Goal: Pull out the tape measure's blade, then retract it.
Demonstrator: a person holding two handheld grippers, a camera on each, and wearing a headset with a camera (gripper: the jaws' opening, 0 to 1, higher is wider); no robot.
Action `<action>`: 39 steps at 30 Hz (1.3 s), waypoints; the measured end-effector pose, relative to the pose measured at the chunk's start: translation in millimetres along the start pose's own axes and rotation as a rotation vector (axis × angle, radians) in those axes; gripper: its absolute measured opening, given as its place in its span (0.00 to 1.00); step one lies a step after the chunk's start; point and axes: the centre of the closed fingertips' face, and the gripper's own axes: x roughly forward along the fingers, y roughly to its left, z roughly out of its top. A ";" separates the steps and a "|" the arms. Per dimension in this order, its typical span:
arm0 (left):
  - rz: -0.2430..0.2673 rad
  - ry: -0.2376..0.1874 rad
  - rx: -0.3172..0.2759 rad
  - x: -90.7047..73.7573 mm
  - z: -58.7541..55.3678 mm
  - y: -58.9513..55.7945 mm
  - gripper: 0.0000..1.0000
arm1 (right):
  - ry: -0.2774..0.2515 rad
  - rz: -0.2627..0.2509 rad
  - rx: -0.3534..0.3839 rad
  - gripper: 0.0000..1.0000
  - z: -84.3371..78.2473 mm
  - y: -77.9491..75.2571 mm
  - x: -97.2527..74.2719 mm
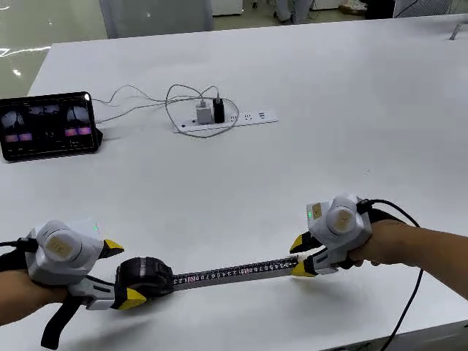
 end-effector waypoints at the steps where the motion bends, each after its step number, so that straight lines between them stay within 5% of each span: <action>1: 0.005 -0.008 -0.011 -0.9 -0.3 -0.2 0.68 | -0.008 -0.011 0.014 0.23 0.2 -0.7 -1.3; 14: 0.120 -0.149 -0.218 -16.3 -6.2 13.0 0.83 | -0.140 -0.171 0.243 0.34 -11.8 -7.0 -31.8; 20: 0.195 -0.193 -0.273 -24.6 -17.1 24.1 0.92 | -0.153 -0.227 0.295 0.40 -27.4 -3.8 -45.5; 22: 0.208 -0.258 -0.267 -29.1 -12.2 25.9 0.96 | -0.148 -0.250 0.297 0.43 -32.3 -3.0 -49.5; 28: 0.254 -0.231 -0.283 -34.5 -30.3 26.8 0.99 | -0.205 -0.288 0.341 0.51 -35.1 -0.5 -64.1; 35: 0.252 -0.287 -0.308 -46.4 -37.3 23.0 0.99 | -0.220 -0.323 0.356 0.64 -42.6 8.3 -70.6; 39: 0.274 -0.280 -0.308 -50.3 -46.1 20.4 0.99 | -0.225 -0.336 0.401 0.77 -49.2 9.1 -74.9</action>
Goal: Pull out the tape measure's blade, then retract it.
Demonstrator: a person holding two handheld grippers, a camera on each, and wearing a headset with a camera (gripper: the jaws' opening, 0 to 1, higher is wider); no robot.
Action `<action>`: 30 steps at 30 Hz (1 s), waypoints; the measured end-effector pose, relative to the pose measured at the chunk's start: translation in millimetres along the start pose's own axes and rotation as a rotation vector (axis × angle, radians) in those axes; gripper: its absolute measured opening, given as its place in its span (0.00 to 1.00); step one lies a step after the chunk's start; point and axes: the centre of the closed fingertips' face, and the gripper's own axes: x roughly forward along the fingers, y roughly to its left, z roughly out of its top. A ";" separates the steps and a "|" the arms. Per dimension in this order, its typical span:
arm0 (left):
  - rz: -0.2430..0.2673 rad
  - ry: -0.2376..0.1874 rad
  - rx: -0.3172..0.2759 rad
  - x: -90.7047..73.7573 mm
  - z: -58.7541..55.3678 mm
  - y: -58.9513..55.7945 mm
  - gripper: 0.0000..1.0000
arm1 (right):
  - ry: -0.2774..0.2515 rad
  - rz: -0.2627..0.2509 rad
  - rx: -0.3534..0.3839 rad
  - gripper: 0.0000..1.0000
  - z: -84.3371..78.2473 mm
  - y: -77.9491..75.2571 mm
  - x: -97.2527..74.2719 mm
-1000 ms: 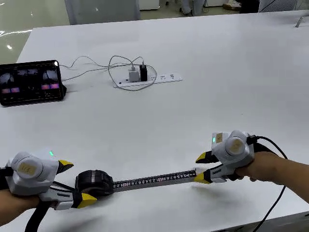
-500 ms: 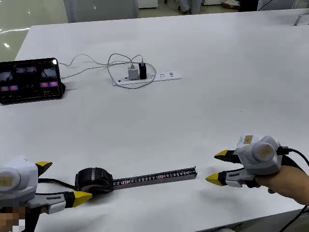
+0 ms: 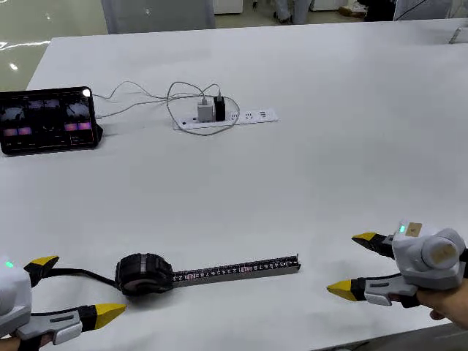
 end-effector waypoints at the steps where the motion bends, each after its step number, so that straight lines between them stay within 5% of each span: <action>1: 0.013 0.010 0.012 -2.1 -4.2 1.4 0.99 | 0.008 -0.010 0.008 0.80 -2.7 -1.3 -1.1; 4: 0.026 0.017 0.022 -5.9 -11.7 4.0 0.99 | 0.020 -0.035 -0.037 0.89 -9.4 -3.7 -5.3; 11: 0.055 0.024 0.020 -13.9 -21.8 12.3 0.99 | 0.014 -0.041 0.039 0.99 -14.7 -0.7 -11.6; 19: 0.053 -0.026 -0.028 -18.0 -15.0 11.6 0.99 | 0.001 -0.061 0.064 0.99 -20.3 -4.0 -18.9; 21: 0.084 -0.018 -0.018 -18.7 -16.1 16.2 0.99 | 0.003 -0.058 0.079 0.99 -21.7 -2.9 -19.2; 25: 0.066 -0.020 -0.015 -18.4 -16.8 13.5 0.99 | -0.001 -0.044 0.068 0.99 -23.3 0.6 -21.1; 30: 0.057 0.008 0.000 -14.9 -24.8 10.9 0.99 | -0.077 -0.060 0.106 0.99 -13.5 -3.8 -25.1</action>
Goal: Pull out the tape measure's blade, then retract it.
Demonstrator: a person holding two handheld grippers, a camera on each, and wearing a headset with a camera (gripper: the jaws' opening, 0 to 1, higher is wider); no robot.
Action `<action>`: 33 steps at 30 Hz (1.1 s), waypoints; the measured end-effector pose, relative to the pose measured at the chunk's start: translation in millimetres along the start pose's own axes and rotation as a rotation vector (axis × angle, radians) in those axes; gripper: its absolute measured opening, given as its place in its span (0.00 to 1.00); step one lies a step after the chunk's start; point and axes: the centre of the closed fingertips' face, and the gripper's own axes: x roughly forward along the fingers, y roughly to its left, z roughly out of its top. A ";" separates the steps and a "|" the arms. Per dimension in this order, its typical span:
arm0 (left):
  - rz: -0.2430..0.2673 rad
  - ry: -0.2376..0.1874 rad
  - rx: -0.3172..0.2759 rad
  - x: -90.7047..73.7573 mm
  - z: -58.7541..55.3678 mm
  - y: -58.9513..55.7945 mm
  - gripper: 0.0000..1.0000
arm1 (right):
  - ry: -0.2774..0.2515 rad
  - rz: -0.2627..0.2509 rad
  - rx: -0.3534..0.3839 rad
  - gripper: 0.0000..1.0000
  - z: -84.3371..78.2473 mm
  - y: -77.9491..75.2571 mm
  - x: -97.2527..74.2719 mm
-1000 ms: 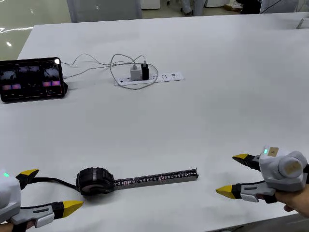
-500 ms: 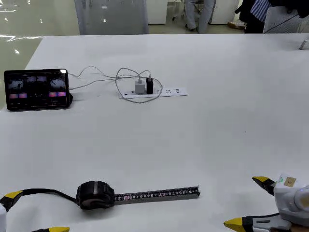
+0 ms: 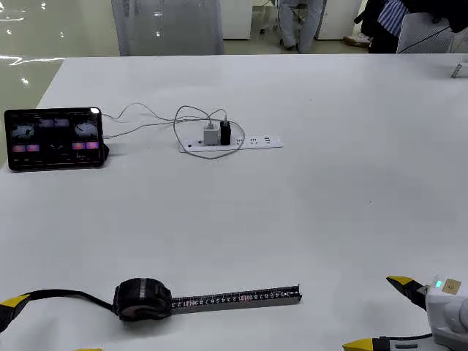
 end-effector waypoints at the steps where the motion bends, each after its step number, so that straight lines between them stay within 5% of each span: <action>1: 0.000 -0.002 0.003 1.0 -0.1 -0.3 0.99 | -0.004 -0.002 0.003 0.99 1.1 -0.7 -0.8; 5: 0.006 -0.009 -0.002 1.8 1.8 -1.9 0.99 | 0.017 -0.004 -0.019 0.99 -1.9 -0.3 -2.8; 8: 0.008 -0.009 -0.007 1.3 4.4 -1.7 0.99 | 0.106 -0.014 0.001 0.99 -19.6 -0.5 -4.4; 16: 0.016 0.039 0.015 3.6 6.9 0.4 0.99 | 0.063 -0.019 -0.031 0.99 -19.8 0.2 -9.3; 33: -0.022 0.021 -0.027 10.1 21.4 -25.3 0.99 | 0.081 0.011 -0.101 0.99 -18.3 -0.9 -7.1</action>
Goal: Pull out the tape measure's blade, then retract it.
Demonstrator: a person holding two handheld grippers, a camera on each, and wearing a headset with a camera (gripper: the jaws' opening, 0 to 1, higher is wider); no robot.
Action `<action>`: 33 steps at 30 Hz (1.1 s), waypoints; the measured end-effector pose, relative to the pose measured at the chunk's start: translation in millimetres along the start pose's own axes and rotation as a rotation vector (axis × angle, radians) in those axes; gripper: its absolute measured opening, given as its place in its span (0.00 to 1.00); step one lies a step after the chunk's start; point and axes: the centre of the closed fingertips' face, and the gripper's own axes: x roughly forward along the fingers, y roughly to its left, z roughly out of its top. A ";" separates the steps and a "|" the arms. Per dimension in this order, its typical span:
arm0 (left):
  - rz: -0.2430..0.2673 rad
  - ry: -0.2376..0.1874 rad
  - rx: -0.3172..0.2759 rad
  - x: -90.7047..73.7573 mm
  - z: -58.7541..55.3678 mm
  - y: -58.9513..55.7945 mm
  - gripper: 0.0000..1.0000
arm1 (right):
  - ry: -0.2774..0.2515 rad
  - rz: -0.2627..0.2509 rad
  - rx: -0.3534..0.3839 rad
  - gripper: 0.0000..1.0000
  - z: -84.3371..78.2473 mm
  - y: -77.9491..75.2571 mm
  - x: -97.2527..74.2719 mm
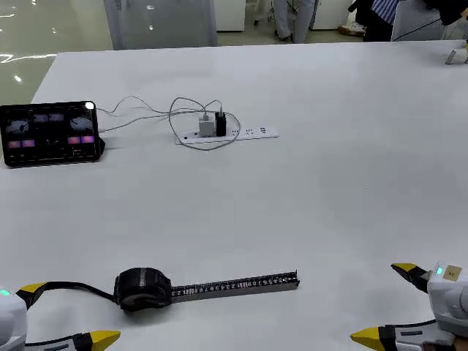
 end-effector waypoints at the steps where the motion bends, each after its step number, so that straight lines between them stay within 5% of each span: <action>1: 0.001 0.002 0.005 0.7 0.3 -2.4 0.99 | 0.000 0.004 -0.001 0.99 1.0 0.6 -0.1; 9: -0.008 0.009 0.005 7.9 8.6 -20.6 0.99 | 0.040 0.029 -0.046 0.99 7.1 -0.8 0.7; 13: 0.022 0.013 -0.003 14.9 15.3 -22.8 0.99 | 0.104 0.044 -0.102 0.99 4.0 -2.0 3.6; 17: 0.025 -0.017 -0.108 19.0 23.4 -24.8 0.99 | 0.166 0.044 -0.114 0.99 2.1 -5.2 5.5; 22: 0.037 -0.021 -0.126 20.2 28.5 -24.0 0.99 | 0.159 0.069 -0.147 0.99 9.9 -5.1 9.1; 26: 0.051 -0.050 -0.214 22.9 33.8 -20.3 0.99 | 0.160 0.096 -0.156 0.99 16.5 -6.1 12.5; 33: 0.125 -0.046 -0.177 28.5 37.9 -18.6 0.99 | 0.177 0.149 -0.202 0.99 25.1 -6.7 16.6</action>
